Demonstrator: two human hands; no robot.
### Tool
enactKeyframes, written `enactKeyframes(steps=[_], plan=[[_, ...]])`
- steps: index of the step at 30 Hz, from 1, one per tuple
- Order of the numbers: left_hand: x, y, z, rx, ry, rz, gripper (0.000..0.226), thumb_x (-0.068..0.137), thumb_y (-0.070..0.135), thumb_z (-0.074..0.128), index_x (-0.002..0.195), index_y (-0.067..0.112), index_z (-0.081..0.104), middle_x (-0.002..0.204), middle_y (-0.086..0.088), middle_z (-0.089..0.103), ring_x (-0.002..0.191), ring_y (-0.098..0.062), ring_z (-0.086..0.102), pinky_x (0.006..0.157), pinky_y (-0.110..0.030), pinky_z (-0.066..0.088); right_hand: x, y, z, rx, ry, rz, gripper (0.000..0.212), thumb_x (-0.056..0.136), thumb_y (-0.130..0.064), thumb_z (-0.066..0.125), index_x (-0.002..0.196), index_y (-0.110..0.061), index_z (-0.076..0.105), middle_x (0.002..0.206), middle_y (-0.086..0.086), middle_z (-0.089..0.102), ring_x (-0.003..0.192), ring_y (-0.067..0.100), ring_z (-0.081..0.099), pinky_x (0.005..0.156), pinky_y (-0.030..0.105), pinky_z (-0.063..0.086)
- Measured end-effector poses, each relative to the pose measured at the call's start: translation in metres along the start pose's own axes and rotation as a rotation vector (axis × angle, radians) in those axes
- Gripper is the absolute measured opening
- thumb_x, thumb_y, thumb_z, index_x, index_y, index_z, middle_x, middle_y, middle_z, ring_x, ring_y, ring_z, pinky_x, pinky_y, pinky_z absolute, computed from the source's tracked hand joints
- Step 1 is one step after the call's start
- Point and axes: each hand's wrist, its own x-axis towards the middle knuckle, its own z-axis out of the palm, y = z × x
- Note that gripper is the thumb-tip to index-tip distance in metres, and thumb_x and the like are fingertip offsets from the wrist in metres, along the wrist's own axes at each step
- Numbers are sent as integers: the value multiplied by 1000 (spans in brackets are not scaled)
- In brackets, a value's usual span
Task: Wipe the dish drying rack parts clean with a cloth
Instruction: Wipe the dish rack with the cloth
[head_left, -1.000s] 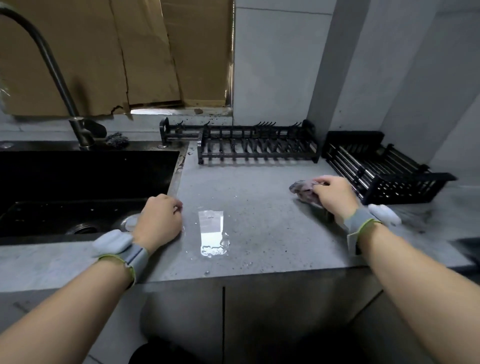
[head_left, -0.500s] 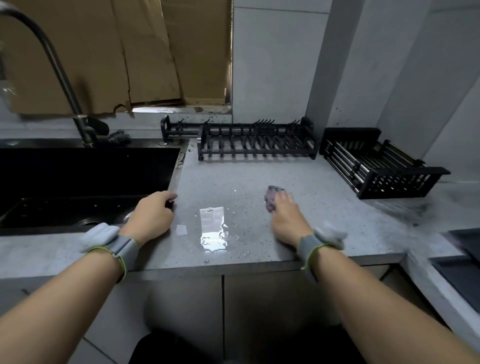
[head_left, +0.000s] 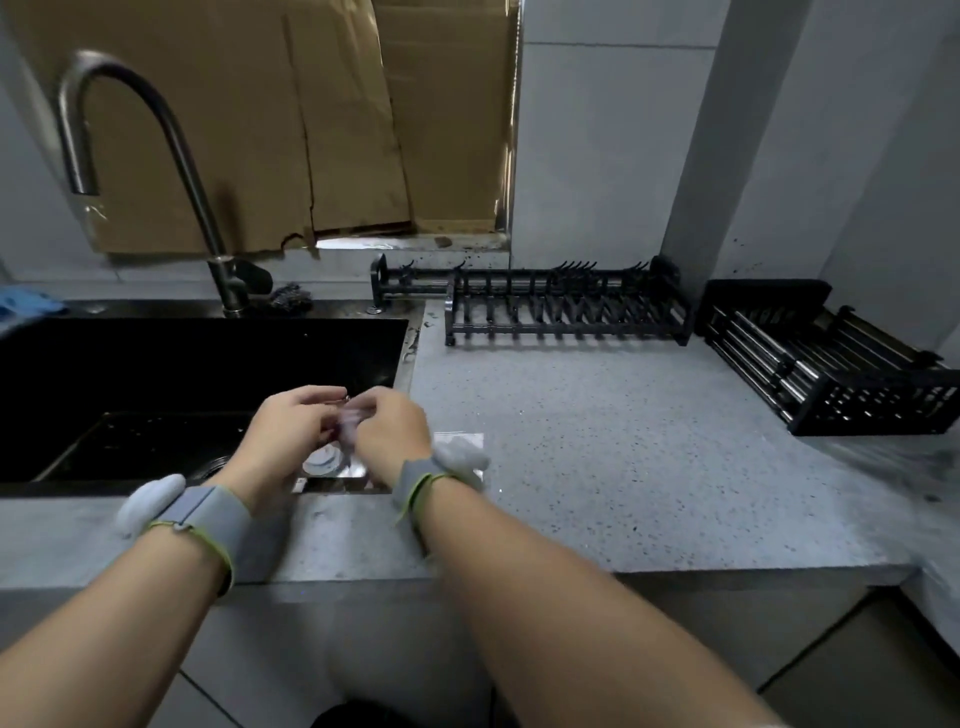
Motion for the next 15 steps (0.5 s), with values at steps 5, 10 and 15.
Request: enactKeyframes(steps=[5,10,15], plan=[[-7,10,8,373,-110,167,25,93,3,59,97,23,74,99,-1,73,92,-21,68,84,-41,55,-6,12,-96,49,-12,-46,37,87,5,44,115,-5,67,95,8,62,65,10,59,49,8,42],[-28,0,22,814,-198,292,25,93,17,56,107,28,74,104,8,72,100,-17,66,88,-30,50,-47,57,-179,-217,90,-4,39,88,2,41,94,-14,75,83,3,68,50,1,53,43,7,36],[-43,-8,28,934,-195,309,38,93,12,46,121,25,69,124,3,67,118,-22,58,104,-41,46,-90,88,-166,-504,23,-22,26,89,-9,49,97,-20,71,103,1,60,98,13,57,87,24,45]])
